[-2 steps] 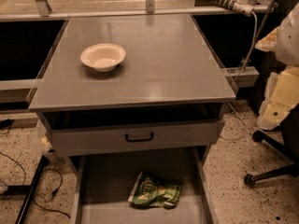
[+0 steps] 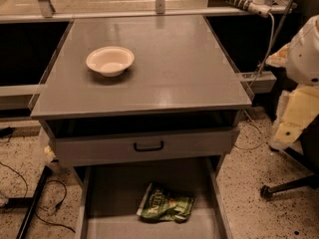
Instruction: Pick green jalapeno chip bag from middle drawer and place on counter
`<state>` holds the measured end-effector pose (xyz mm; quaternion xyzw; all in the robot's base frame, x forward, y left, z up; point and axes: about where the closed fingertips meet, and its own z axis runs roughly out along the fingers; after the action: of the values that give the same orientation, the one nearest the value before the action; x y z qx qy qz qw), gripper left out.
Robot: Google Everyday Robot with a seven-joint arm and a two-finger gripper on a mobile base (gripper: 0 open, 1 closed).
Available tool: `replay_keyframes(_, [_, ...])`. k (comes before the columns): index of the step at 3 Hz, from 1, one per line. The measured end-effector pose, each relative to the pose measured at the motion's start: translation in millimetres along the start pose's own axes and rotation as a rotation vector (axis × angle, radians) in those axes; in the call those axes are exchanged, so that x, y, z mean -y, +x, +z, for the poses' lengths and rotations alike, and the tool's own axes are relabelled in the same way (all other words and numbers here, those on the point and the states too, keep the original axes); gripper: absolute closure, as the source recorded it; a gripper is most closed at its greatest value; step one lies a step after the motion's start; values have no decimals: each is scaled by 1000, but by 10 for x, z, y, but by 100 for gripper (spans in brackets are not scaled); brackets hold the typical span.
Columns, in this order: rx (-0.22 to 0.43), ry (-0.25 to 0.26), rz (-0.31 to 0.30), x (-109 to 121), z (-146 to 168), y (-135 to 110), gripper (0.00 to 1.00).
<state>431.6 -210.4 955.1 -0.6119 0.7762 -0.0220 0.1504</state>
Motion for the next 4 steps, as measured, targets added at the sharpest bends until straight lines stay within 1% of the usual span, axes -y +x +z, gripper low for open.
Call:
replay_keyframes(1, [25,-34,-27,-230,347,25,0])
replay_keyframes(2, [60,-56,-36,-430,752,131,0])
replay_keyframes(3, [136,-44,-43,-579,1136,209,0])
replay_keyframes(4, [140,-14,-48,-514,1120,189,0])
